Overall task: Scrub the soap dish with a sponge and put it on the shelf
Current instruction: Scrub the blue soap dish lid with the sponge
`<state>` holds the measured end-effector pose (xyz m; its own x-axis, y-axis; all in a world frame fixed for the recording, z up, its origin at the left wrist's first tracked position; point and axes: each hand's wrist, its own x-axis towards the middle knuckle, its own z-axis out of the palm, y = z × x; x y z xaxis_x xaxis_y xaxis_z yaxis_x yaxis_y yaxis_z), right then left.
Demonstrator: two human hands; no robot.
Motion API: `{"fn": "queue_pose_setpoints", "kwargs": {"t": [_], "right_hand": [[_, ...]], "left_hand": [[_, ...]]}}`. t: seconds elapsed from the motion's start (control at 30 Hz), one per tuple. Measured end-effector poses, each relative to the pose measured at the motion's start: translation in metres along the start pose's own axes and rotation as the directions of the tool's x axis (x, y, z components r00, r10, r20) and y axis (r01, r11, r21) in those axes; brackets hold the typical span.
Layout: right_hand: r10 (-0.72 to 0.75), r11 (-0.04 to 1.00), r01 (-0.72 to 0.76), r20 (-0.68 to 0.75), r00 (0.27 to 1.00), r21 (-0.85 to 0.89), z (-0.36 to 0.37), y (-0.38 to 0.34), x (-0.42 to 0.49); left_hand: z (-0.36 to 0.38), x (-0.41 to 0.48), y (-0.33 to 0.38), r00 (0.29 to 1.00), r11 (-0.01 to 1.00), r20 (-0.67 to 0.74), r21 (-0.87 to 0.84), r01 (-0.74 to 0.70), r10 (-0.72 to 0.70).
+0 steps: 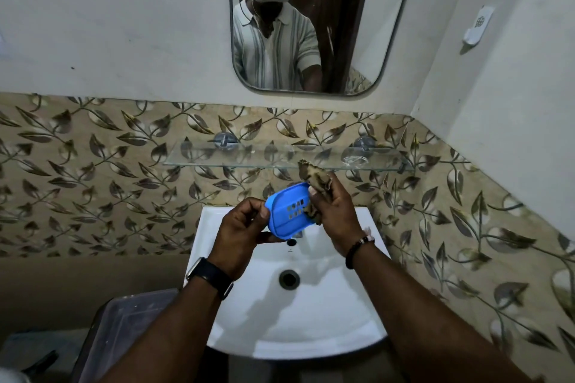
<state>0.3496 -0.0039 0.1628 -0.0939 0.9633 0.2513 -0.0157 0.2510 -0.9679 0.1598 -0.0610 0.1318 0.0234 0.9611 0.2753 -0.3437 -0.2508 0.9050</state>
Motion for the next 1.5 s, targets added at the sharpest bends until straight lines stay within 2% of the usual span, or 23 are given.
{"fn": "queue_pose_setpoints", "kwargs": {"t": [0.13,0.27,0.43,0.57,0.67,0.73,0.77,0.83,0.9,0.97,1.03,1.13,1.2,1.27,1.33,1.4,1.5], "right_hand": [[0.207,0.927,-0.142,-0.159,0.965,0.347,0.021,0.001,-0.009],[0.35,0.83,-0.211,-0.186,0.918,0.516,0.035,-0.004,-0.015],[0.483,0.742,-0.32,-0.139,0.865,0.589,0.054,-0.003,-0.025],[0.466,0.746,-0.315,-0.122,0.877,0.587,0.053,-0.003,-0.027],[0.413,0.775,-0.288,-0.106,0.904,0.563,0.044,-0.005,-0.023],[0.302,0.849,-0.223,-0.093,0.949,0.479,0.035,-0.007,-0.018],[0.234,0.907,-0.19,-0.075,0.969,0.377,0.029,-0.007,-0.016],[0.089,0.995,-0.091,0.045,0.995,0.039,0.014,-0.005,-0.011],[-0.005,0.965,0.062,0.216,0.976,-0.257,-0.001,-0.003,-0.005],[-0.035,0.887,0.166,0.295,0.955,-0.43,-0.011,-0.003,0.0],[-0.057,0.84,0.223,0.326,0.943,-0.495,-0.016,-0.003,0.003],[-0.079,0.848,0.235,0.325,0.942,-0.474,-0.019,-0.006,0.007],[-0.107,0.873,0.215,0.259,0.96,-0.437,-0.017,-0.007,0.007],[-0.162,0.868,0.196,0.112,0.98,-0.457,-0.01,-0.002,0.004],[-0.244,0.753,0.143,-0.071,0.967,-0.642,-0.001,0.008,-0.004],[-0.363,0.608,0.092,-0.173,0.916,-0.789,0.005,0.017,-0.014],[-0.512,0.42,0.133,-0.113,0.851,-0.898,0.009,0.021,-0.023]], "left_hand": [[0.013,-0.004,-0.004,0.993,0.999,-0.109,-0.026,-0.035,0.032],[0.025,-0.005,-0.008,0.983,0.995,-0.167,-0.04,-0.086,0.078],[0.036,-0.003,-0.01,0.963,0.99,-0.25,-0.067,-0.126,0.106],[0.032,-0.003,-0.02,0.953,0.985,-0.252,0.08,-0.151,0.167],[0.028,-0.008,-0.027,0.973,0.975,-0.165,0.175,-0.136,0.165],[0.021,-0.007,-0.026,0.983,0.98,-0.133,0.168,-0.106,0.129],[0.017,-0.003,-0.023,0.985,0.986,-0.139,0.143,-0.084,0.104],[0.007,0.008,-0.01,0.98,0.995,-0.199,0.098,0.012,0.008],[-0.003,0.019,0.005,0.976,0.97,-0.179,0.189,0.155,-0.122],[-0.012,0.024,0.011,0.965,0.91,-0.032,0.326,0.255,-0.259],[-0.018,0.024,0.013,0.932,0.894,0.055,0.308,0.326,-0.358],[-0.015,0.02,0.014,0.917,0.914,0.042,0.107,0.391,-0.397],[-0.009,0.016,0.01,0.911,0.911,0.03,-0.021,0.411,-0.411],[-0.003,0.011,0.002,0.912,0.901,0.022,-0.143,0.409,-0.41],[0.004,0.008,-0.004,0.906,0.881,-0.018,-0.24,0.408,-0.424],[0.01,0.006,-0.008,0.896,0.866,-0.061,-0.292,0.406,-0.44],[0.018,0.003,-0.017,0.892,0.863,-0.098,-0.322,0.391,-0.441]]}}
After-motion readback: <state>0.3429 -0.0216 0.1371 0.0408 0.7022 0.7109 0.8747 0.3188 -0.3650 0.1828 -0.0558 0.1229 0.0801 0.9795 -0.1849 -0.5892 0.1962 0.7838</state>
